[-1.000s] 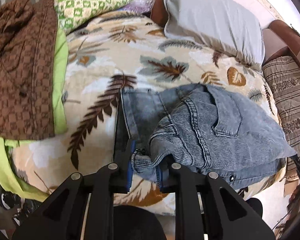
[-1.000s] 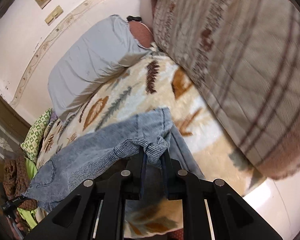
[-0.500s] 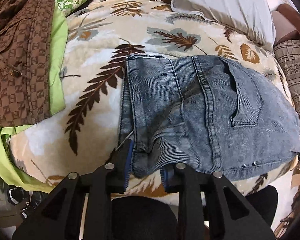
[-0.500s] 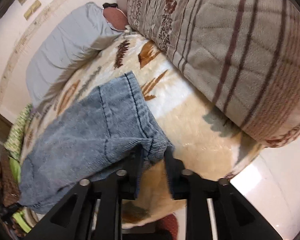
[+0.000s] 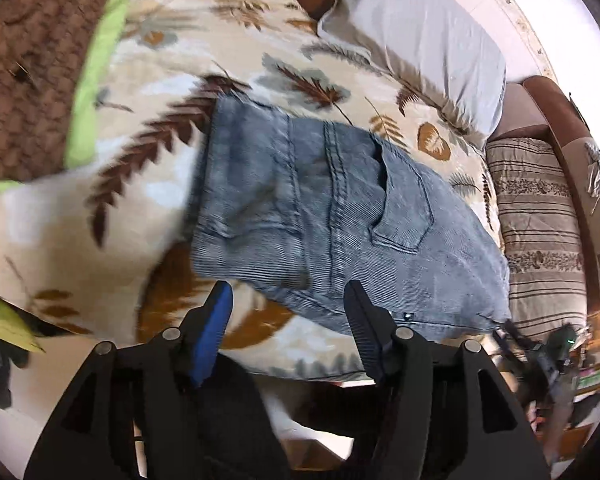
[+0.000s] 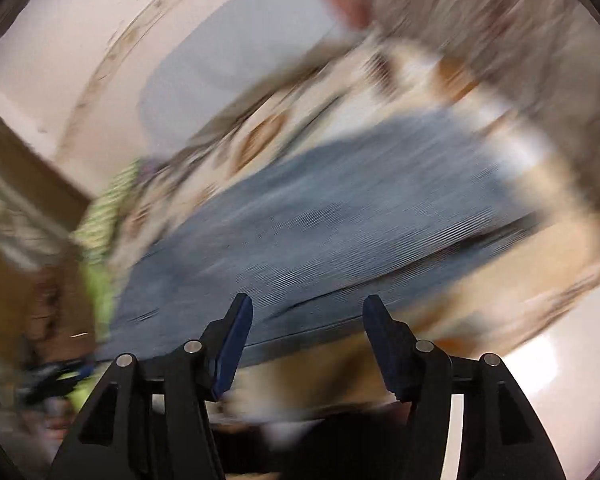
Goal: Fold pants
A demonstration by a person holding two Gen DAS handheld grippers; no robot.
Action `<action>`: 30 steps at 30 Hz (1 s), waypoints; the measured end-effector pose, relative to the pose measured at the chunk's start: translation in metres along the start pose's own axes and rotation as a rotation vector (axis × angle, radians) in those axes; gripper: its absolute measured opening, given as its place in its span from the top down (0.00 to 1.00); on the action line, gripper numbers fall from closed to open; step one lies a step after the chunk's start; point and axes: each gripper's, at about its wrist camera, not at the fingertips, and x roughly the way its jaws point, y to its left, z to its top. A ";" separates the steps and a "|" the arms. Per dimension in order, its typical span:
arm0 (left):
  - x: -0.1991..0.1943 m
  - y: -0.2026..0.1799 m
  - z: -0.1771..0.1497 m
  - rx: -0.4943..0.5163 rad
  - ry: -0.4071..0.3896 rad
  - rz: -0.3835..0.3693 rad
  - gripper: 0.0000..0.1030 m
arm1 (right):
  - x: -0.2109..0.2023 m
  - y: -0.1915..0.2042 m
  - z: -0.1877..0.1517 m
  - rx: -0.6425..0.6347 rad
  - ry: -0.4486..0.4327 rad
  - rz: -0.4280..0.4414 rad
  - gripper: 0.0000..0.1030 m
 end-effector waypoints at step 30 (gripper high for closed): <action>0.017 0.002 0.012 -0.008 0.022 -0.029 0.85 | 0.061 0.040 -0.029 0.165 0.055 0.189 0.99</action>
